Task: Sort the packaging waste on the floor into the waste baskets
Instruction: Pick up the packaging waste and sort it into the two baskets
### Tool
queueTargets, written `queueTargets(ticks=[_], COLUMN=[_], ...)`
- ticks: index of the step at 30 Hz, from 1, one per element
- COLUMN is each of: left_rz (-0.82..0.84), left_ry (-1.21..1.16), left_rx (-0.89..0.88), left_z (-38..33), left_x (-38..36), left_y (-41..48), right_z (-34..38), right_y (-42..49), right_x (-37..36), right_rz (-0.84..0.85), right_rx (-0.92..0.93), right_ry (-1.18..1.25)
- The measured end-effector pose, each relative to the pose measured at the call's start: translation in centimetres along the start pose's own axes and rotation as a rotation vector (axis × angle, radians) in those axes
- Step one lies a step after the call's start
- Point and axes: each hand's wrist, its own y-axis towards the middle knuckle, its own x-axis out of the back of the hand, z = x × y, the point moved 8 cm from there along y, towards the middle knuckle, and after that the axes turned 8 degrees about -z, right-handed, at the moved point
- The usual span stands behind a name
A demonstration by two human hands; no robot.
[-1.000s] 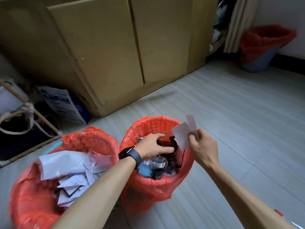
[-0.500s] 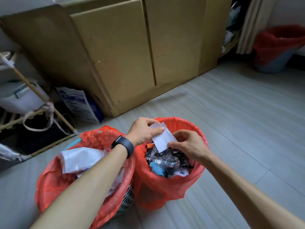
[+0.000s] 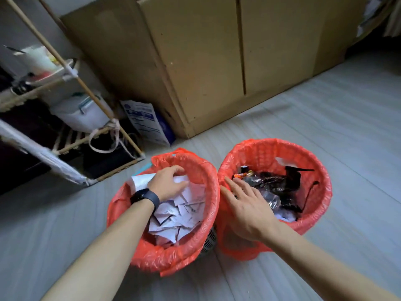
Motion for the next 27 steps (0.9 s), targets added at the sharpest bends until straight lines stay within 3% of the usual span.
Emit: queueTargets(ticks=[2, 6, 8, 11, 17, 21, 23, 27], left_rz=[-0.089, -0.442, -0.520, -0.548, -0.388, -0.263, -0.111, 0.282], left_ry=[0.096, 0.018, -0.023, -0.047, -0.046, -0.071, -0.118, -0.020], left_rx=[-0.043, 0.064, 0.085, -0.020, -0.502, -0.813, -0.896, -0.876], left_z=[-1.3, -3.5, -4.9, -9.7, -25.9, -35.6, -39.3, -41.9], left_x=[-0.7, 1.3, 2.1, 1.4, -5.0, -11.8, -16.3, -24.0], left_y=[-0.1, 0.3, 0.6, 0.9, -3.9, -10.5, -14.4, -20.1], right_z=[-0.5, -1.2, -1.4, -3.2, -10.6, -18.1, -21.8, -26.0], right_y=[-0.8, -1.7, -2.3, -3.6, -8.4, -18.1, -24.8, -34.8], right_x=[-0.9, -0.5, 0.5, 2.5, 9.2, 12.8, 13.4, 13.7], right_rz=[0.058, 0.091, 0.038, -0.025, -0.256, -0.322, -0.277, -0.162], right_rx=[0.018, 0.070, 0.120, 0.142, -0.051, -0.368, -0.539, -0.806], right_ry=[-0.040, -0.086, -0.094, -0.050, -0.066, -0.158, -0.204, -0.271])
